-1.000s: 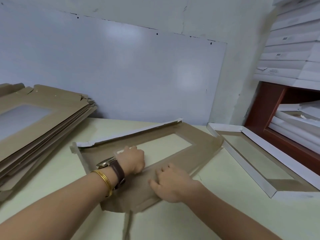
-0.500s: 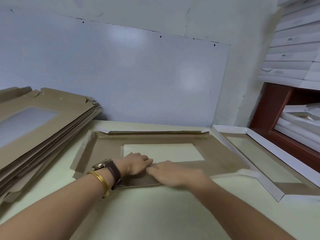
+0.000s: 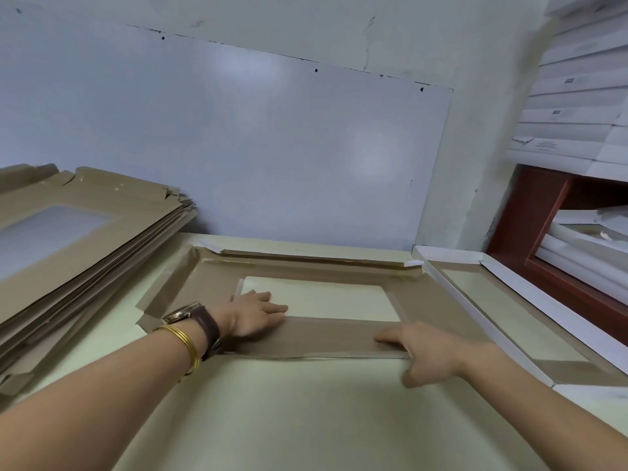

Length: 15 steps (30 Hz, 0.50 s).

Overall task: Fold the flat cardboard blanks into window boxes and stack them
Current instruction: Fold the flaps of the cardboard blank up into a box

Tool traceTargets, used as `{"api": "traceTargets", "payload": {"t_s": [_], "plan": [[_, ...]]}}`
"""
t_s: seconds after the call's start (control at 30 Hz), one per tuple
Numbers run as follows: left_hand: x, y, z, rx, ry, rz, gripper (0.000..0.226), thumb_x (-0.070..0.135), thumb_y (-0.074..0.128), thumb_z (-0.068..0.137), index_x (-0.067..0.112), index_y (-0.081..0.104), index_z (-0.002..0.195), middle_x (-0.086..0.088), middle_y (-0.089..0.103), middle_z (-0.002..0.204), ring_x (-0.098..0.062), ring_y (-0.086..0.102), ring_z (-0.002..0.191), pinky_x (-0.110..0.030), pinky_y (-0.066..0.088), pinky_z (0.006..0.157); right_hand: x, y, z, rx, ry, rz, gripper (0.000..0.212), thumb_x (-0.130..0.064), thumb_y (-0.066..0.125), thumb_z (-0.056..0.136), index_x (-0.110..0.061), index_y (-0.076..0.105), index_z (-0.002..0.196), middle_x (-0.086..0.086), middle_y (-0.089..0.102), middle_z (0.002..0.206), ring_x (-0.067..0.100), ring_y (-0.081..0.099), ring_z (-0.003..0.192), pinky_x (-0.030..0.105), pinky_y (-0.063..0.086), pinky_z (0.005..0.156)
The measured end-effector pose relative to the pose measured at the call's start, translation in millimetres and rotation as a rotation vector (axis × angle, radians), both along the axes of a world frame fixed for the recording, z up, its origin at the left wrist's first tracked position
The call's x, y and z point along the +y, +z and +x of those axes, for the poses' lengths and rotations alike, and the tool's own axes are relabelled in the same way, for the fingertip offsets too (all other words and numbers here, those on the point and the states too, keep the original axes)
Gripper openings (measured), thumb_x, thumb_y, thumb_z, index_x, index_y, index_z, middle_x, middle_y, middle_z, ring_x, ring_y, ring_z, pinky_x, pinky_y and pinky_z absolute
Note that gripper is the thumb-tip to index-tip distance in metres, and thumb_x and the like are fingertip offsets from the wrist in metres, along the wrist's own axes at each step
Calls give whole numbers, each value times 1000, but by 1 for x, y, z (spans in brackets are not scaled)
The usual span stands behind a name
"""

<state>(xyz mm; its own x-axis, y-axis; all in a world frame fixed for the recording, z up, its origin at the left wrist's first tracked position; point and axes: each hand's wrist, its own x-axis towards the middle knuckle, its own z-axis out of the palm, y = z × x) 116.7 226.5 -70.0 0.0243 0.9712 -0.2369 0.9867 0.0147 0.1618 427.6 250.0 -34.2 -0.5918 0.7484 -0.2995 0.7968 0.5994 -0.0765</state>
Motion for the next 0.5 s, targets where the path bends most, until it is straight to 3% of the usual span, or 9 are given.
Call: {"api": "traceTargets", "payload": {"t_s": [0.07, 0.13, 0.23, 0.3, 0.33, 0.4, 0.43, 0.5], "plan": [[2, -1, 1, 55, -2, 38, 49, 51, 19, 102, 41, 26, 149, -4, 11, 161, -27, 5, 149, -50, -13, 116, 3, -2, 0, 46, -4, 39, 25, -17, 59, 70, -19, 54, 95, 4, 60, 88, 23, 57, 81, 35, 46, 65], [1, -1, 4, -28, -2, 92, 51, 54, 27, 100, 38, 29, 149, -1, 16, 161, -24, 8, 149, -49, -14, 117, 7, -3, -3, 56, -2, 59, 20, -20, 53, 74, -20, 56, 94, 2, 60, 83, 23, 58, 81, 37, 48, 69], [-5, 8, 7, -409, 47, 111, 49, 58, 50, 91, 32, 55, 133, 9, 46, 144, -14, 34, 139, -31, 13, 116, 15, -4, -8, 59, 15, 77, 9, -22, 50, 79, -15, 53, 84, 2, 55, 74, 25, 56, 78, 39, 46, 67], [-12, 20, 7, -554, 32, 43, 57, 67, 63, 71, 33, 66, 117, 20, 61, 115, -3, 52, 114, -19, 33, 98, 20, -4, -10, 60, -9, 92, 10, -23, 50, 82, -14, 52, 78, -1, 52, 70, 24, 56, 75, 38, 46, 66], [-17, 27, 6, -525, -11, -5, 68, 71, 66, 59, 34, 66, 115, 24, 61, 104, 3, 54, 102, -16, 36, 88, 22, -3, -10, 64, -26, 96, 11, -23, 50, 82, -16, 50, 74, -3, 51, 69, 22, 54, 73, 36, 45, 65], [-22, 36, 1, -405, -92, -100, 86, 71, 71, 43, 34, 63, 120, 23, 60, 98, 3, 54, 93, -15, 37, 82, 26, -2, -11, 78, -54, 95, 18, -21, 49, 83, -18, 44, 66, -3, 50, 67, 20, 51, 68, 34, 41, 62], [-24, 39, -2, -340, -105, -127, 84, 68, 75, 43, 33, 63, 119, 20, 62, 101, 2, 56, 94, -15, 38, 82, 28, -2, -11, 84, -57, 99, 21, -19, 48, 85, -17, 41, 65, -1, 49, 67, 20, 48, 68, 33, 38, 61], [-26, 42, -7, -237, -98, -132, 60, 51, 82, 57, 28, 67, 110, 13, 65, 99, -5, 59, 88, -15, 42, 78, 32, 0, -12, 90, -55, 107, 24, -18, 48, 89, -13, 39, 67, 3, 46, 69, 21, 44, 68, 33, 32, 60]]}}
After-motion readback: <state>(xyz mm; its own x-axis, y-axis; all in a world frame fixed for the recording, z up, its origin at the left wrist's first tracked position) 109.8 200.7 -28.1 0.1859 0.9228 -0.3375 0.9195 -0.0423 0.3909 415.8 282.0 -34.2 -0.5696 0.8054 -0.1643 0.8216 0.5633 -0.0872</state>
